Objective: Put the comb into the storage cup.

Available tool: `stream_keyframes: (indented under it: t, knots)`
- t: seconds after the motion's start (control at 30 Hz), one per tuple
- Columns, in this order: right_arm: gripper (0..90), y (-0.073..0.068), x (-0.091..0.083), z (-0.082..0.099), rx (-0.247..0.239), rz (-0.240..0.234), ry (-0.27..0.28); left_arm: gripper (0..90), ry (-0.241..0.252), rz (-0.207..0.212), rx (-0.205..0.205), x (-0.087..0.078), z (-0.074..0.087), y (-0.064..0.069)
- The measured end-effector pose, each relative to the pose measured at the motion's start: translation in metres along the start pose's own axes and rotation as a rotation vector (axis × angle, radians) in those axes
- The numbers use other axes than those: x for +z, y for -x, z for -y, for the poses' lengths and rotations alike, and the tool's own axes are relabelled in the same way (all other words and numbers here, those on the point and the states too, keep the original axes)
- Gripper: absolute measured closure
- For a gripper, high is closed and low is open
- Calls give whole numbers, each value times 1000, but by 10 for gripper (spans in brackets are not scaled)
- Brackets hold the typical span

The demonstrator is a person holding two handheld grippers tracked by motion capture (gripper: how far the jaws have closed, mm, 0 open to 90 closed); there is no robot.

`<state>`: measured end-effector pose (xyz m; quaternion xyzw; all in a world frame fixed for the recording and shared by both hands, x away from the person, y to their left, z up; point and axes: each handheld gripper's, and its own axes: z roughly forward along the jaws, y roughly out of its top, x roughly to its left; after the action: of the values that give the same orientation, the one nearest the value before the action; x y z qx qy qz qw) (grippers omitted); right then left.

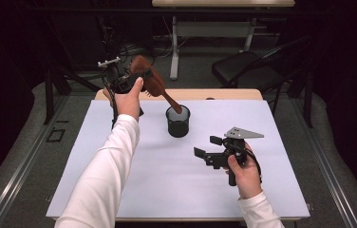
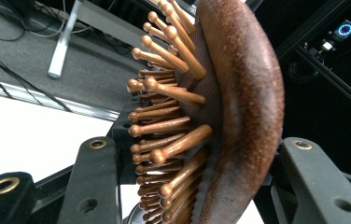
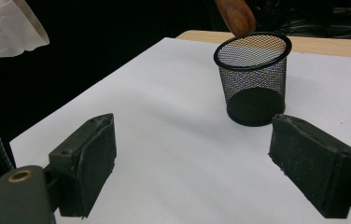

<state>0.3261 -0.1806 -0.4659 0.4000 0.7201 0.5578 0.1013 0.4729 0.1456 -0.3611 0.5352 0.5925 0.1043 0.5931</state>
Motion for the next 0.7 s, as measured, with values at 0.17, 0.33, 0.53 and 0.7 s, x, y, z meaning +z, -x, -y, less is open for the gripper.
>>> stream_keyframes:
  t: [0.17,0.33,0.53,0.7]
  knots:
    - [145,-1,0,0,-1,0,1,512,10,-12,5,1,1,1]
    - [145,-1,0,0,-1,-1,2,512,15,-15,8,3,3,3]
    - [145,-1,0,0,-4,-4,1,512,18,-28,13,4,3,3]
    - [145,-1,0,0,-4,-5,2,511,21,-38,24,4,3,2]
